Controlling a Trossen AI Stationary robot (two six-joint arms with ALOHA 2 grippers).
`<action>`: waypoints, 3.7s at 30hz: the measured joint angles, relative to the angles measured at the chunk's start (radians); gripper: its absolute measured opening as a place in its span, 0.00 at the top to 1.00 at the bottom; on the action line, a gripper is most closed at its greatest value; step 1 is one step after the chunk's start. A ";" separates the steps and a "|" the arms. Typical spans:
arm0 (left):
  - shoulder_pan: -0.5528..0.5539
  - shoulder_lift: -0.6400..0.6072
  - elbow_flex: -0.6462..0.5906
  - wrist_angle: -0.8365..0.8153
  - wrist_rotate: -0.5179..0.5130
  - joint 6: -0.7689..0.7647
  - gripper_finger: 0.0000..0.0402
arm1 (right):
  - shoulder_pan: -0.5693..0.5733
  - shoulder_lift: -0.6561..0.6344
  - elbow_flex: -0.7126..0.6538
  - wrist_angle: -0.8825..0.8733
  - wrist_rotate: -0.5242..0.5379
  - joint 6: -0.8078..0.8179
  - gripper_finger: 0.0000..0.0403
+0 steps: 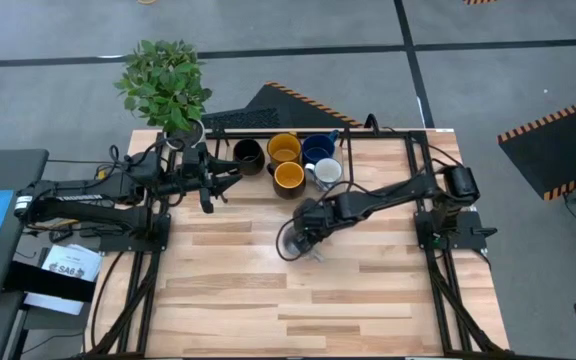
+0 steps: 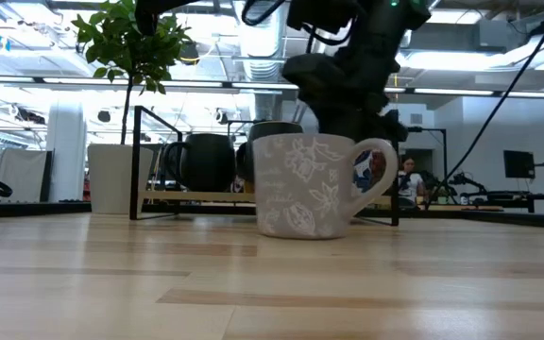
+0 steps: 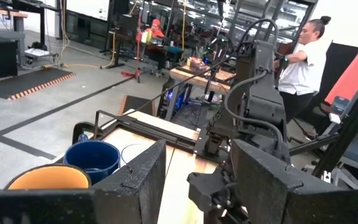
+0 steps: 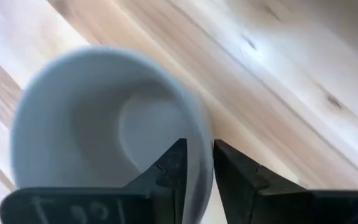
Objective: Place coffee mugs
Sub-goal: Put the white mug on the shelf, then return to Home Position
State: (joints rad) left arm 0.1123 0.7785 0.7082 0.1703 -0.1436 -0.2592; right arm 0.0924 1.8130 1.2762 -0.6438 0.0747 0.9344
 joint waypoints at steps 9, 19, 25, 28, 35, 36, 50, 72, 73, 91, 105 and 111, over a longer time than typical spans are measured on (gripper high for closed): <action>0.000 0.000 0.000 -0.002 0.000 0.000 0.59 | -0.038 0.024 0.001 0.366 -0.077 -0.026 0.63; 0.000 0.000 0.000 -0.010 0.000 -0.026 0.59 | -0.106 -0.052 0.000 0.319 -0.076 -0.176 0.50; -0.035 0.055 0.004 -0.066 0.013 -0.043 0.59 | -0.105 -0.224 0.001 -0.055 0.097 -0.308 0.51; -0.082 0.141 0.057 -0.171 0.031 -0.067 0.59 | -0.092 -0.301 0.001 -0.232 0.215 -0.293 0.51; -0.193 0.474 0.282 -0.611 0.031 -0.243 0.59 | -0.089 -0.392 0.001 -0.390 0.374 -0.226 0.51; -0.202 0.521 0.310 -0.639 0.032 -0.287 0.59 | -0.091 -0.395 0.001 -0.395 0.381 -0.228 0.51; -0.222 0.907 0.415 -0.680 0.105 -0.535 0.59 | -0.093 -0.319 0.000 -0.415 0.398 -0.238 0.51; -0.074 0.580 0.414 -1.071 -0.176 -0.394 0.99 | -0.072 -0.283 0.000 -0.422 0.391 -0.227 0.51; -0.042 0.551 0.415 -1.060 -0.184 -0.383 0.99 | -0.072 -0.283 0.000 -0.420 0.391 -0.227 0.51; 0.286 0.665 0.416 -0.962 -0.051 -0.087 0.99 | -0.072 -0.283 0.000 -0.406 0.394 -0.225 0.51; 0.302 0.660 0.417 -0.959 -0.143 -0.052 0.81 | -0.072 -0.283 0.000 -0.343 0.397 -0.225 0.51; 0.301 0.661 0.417 -0.956 -0.140 -0.048 0.78 | -0.072 -0.283 0.000 -0.342 0.397 -0.225 0.51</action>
State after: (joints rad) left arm 0.4133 1.4391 1.1257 -0.7861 -0.2836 -0.3069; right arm 0.0200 1.5303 1.2762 -0.9861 0.4713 0.7090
